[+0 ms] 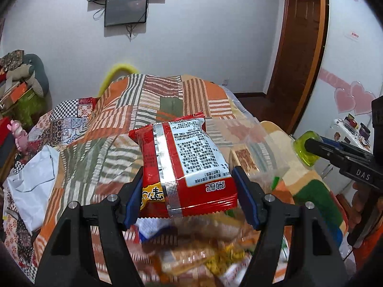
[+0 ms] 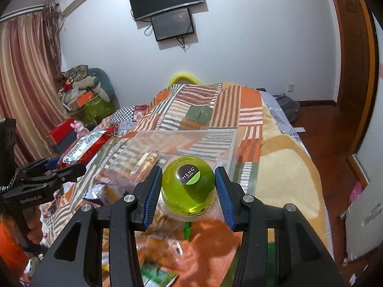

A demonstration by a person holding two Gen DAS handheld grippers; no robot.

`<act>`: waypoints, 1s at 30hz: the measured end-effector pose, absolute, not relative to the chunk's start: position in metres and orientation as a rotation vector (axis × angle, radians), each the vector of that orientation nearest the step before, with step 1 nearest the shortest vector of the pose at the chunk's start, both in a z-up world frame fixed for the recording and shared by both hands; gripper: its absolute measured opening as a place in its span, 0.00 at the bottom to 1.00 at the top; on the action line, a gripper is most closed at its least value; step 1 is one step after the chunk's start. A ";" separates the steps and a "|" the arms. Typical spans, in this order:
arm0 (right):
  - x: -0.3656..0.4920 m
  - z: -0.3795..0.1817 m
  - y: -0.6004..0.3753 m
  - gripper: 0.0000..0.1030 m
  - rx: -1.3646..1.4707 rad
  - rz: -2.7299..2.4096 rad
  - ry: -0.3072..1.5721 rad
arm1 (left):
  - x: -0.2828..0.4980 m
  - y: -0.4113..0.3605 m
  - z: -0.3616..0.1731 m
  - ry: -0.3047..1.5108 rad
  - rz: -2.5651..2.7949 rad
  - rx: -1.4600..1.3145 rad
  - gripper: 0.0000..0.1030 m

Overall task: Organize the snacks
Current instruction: 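Lower the red chip bag and jelly cup into the clear box and release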

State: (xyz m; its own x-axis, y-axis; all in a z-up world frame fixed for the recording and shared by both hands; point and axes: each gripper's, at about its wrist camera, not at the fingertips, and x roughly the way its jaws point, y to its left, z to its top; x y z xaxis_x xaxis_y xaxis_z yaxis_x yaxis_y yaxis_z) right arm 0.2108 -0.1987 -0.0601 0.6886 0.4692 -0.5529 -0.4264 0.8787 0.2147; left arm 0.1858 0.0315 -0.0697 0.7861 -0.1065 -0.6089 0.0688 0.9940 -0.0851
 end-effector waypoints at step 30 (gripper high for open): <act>0.264 -0.107 -0.176 0.41 0.010 0.480 0.805 | 0.303 0.003 -0.140 0.881 -0.119 -0.024 0.69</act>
